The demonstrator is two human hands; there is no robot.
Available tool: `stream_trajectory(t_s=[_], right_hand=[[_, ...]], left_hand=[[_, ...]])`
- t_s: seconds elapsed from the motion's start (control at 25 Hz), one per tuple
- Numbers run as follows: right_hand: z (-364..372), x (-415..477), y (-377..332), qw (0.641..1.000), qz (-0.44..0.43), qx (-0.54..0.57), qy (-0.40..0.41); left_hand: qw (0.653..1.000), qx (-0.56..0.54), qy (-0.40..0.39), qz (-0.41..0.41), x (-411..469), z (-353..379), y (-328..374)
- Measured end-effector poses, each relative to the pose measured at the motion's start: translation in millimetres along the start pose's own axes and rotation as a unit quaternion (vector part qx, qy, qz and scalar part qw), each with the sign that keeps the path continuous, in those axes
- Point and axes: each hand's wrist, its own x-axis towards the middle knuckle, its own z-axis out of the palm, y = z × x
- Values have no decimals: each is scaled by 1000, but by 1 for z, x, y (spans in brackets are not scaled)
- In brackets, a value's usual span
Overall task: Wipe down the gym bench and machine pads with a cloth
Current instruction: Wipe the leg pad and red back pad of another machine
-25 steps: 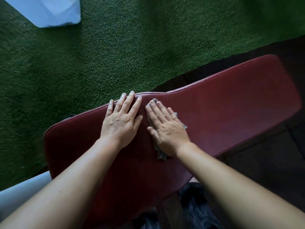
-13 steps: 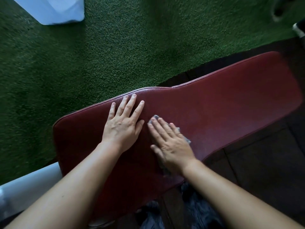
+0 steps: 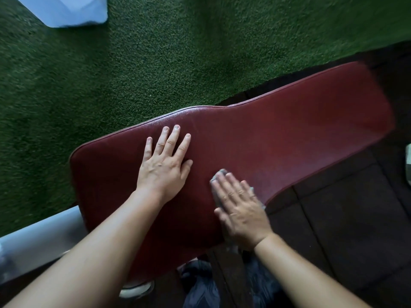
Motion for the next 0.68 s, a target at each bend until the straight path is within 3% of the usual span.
stream_trajectory(t_s=[0.08, 0.2, 0.28, 0.4, 0.48, 0.52, 0.68], right_hand=[[-3, 4, 44, 993, 119, 1, 15], [-9, 18, 58, 943, 321, 71, 45], [-2, 24, 7, 951, 298, 53, 64], [5, 9, -61, 997, 69, 36, 11], [2, 19, -39, 1000, -11, 26, -3], [-1, 31, -19, 1000, 10, 16, 0], [-20, 102, 34, 963, 264, 48, 1]], left_hand=[[1000, 0, 7, 4, -8, 2, -2], [1000, 4, 15, 6, -20, 6, -4], [1000, 0, 16, 7, -24, 8, -4], [1000, 4, 19, 13, -28, 8, -6], [1000, 10, 18, 15, -31, 8, -10], [1000, 13, 16, 15, -33, 8, -12], [999, 16, 26, 16, -42, 7, -23]])
